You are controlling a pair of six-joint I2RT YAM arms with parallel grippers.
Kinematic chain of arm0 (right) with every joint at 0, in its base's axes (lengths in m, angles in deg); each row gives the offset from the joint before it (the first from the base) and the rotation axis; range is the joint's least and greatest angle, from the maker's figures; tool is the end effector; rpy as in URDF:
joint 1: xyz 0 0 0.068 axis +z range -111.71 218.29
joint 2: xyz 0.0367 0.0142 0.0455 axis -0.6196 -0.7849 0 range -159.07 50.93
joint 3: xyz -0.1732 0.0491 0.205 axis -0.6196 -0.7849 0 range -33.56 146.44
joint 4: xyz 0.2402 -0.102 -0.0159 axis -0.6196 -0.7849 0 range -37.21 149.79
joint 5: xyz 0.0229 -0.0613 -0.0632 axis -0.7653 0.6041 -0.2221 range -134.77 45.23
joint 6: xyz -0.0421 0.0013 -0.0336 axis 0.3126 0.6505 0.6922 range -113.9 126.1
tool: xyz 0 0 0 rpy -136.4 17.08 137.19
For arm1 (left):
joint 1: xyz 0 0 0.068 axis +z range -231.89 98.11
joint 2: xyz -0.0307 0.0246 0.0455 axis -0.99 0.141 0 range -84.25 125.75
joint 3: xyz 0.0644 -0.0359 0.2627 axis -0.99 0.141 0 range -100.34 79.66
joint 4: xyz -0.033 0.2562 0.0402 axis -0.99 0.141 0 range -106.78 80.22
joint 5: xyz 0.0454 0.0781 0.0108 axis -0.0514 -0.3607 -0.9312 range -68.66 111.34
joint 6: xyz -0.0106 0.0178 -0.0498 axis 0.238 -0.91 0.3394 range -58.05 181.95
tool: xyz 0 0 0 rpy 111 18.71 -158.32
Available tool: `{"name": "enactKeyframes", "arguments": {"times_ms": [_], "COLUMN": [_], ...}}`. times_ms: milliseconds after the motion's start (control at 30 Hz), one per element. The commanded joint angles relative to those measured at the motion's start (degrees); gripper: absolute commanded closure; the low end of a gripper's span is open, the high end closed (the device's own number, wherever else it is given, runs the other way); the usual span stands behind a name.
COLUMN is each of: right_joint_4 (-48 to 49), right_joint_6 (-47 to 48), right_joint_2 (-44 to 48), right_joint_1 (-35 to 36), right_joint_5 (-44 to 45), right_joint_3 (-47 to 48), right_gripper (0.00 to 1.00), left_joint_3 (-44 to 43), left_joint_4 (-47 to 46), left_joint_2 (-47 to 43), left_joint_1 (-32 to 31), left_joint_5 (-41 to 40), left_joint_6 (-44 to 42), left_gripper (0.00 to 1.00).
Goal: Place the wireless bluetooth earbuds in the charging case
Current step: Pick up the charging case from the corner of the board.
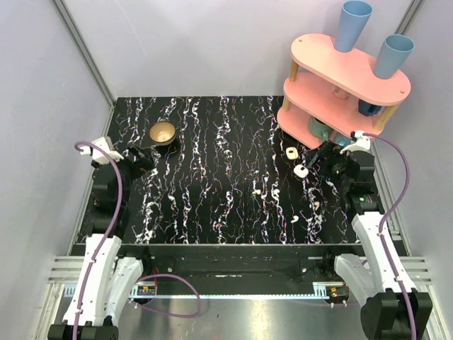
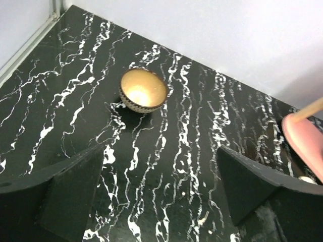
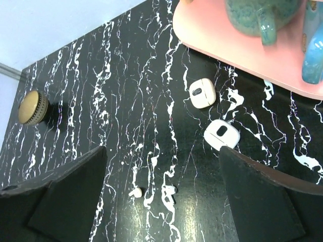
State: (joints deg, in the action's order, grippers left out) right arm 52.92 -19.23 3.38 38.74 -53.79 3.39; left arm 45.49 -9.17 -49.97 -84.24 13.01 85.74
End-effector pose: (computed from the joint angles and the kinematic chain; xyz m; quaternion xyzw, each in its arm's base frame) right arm 0.1978 0.0071 0.2895 0.1277 0.7950 0.1933 0.5606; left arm 0.1553 -0.0012 0.3071 -0.1867 0.7291 -0.0950 0.6515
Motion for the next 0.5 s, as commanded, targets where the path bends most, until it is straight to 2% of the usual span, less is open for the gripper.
{"name": "enactKeyframes", "arguments": {"times_ms": [0,67,233,333,467], "right_joint_4": [0.81,-0.5,-8.14,-13.86,-16.33], "right_joint_6": [3.95,5.45,6.51,8.36,7.22], "right_joint_2": [-2.53,-4.47,-12.47,-17.74,-21.27], "right_joint_1": [-0.1,-0.1,-0.18,-0.18,-0.1], "right_joint_5": [-3.73,-5.91,-7.77,-8.04,-5.5], "right_joint_3": [0.93,1.98,8.13,11.74,12.62], "right_gripper": [0.0,0.0,0.0,0.0,0.0], "left_joint_3": [-8.63,-6.35,-3.53,-4.76,-6.08], "left_joint_4": [11.38,9.27,5.31,7.41,11.54], "left_joint_2": [-0.18,-0.88,-1.06,0.69,2.37], "left_joint_1": [0.24,0.24,0.24,0.24,0.24], "left_joint_5": [5.17,11.57,23.6,27.74,26.54], "left_joint_6": [-1.35,-4.27,-3.14,-4.01,-6.04], "left_gripper": [0.01,0.01,0.01,0.01,0.01]}}
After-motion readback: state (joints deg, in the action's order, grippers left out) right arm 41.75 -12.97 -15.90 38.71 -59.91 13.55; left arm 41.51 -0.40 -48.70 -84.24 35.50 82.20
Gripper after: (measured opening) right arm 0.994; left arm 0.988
